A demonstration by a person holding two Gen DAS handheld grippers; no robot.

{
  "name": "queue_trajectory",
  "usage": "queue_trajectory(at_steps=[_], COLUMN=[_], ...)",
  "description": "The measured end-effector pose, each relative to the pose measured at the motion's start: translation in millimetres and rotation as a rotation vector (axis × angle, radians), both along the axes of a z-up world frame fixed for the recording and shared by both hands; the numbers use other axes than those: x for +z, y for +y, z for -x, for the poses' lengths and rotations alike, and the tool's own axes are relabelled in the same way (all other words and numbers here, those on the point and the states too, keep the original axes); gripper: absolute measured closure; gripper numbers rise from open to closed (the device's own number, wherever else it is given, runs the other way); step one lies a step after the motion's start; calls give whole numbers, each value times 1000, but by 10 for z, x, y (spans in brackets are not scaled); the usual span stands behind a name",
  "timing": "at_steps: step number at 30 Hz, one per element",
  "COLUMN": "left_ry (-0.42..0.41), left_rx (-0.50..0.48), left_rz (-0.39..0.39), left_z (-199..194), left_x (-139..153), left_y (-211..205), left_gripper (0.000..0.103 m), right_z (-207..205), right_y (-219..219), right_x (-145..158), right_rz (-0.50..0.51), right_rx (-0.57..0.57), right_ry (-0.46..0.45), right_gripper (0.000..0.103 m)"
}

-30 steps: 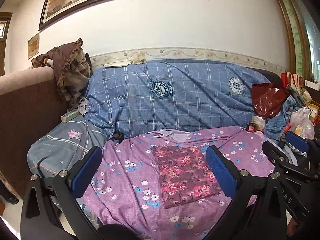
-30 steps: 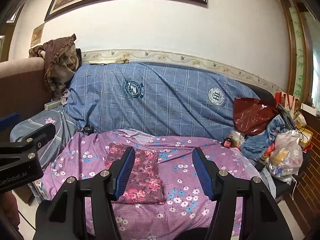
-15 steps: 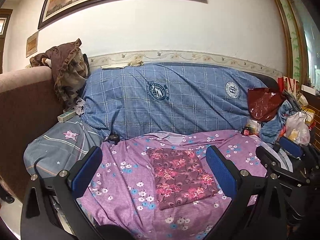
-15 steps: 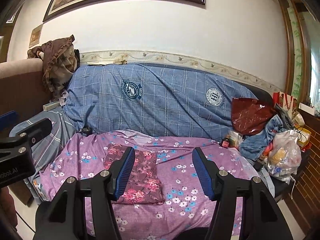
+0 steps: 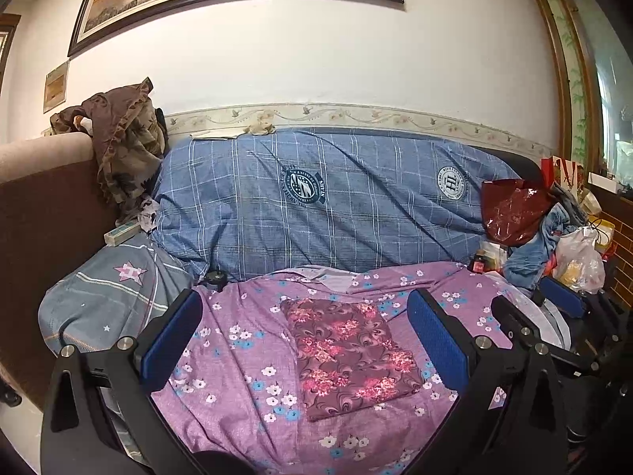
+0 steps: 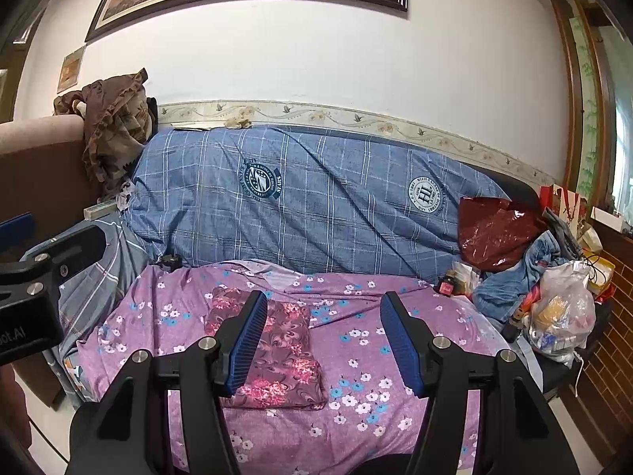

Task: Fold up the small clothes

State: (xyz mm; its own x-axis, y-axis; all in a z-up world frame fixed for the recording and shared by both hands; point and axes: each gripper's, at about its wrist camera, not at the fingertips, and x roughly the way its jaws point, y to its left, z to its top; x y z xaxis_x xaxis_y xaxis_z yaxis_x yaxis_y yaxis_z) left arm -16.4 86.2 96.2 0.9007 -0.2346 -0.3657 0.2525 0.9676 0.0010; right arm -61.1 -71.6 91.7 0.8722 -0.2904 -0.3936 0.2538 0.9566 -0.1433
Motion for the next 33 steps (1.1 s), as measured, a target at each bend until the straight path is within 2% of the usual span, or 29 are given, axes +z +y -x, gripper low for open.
queue_trajectory(at_steps=[9, 17, 28, 33], left_ry=[-2, 17, 55, 90], left_rx=[-7, 2, 29, 46], left_rz=[-8, 16, 25, 28], left_z=[-144, -354, -687, -940], left_x=[35, 62, 30, -81], left_y=[-8, 48, 51, 15], left_gripper=[0, 0, 0, 0], right_z=[-153, -337, -650, -898], right_y=[21, 15, -31, -168], right_x=[47, 46, -17, -141], right_rz=[3, -2, -15, -41], right_rx=[6, 14, 45, 50], right_ry=[-6, 2, 28, 54], right_gripper=[41, 41, 41, 41])
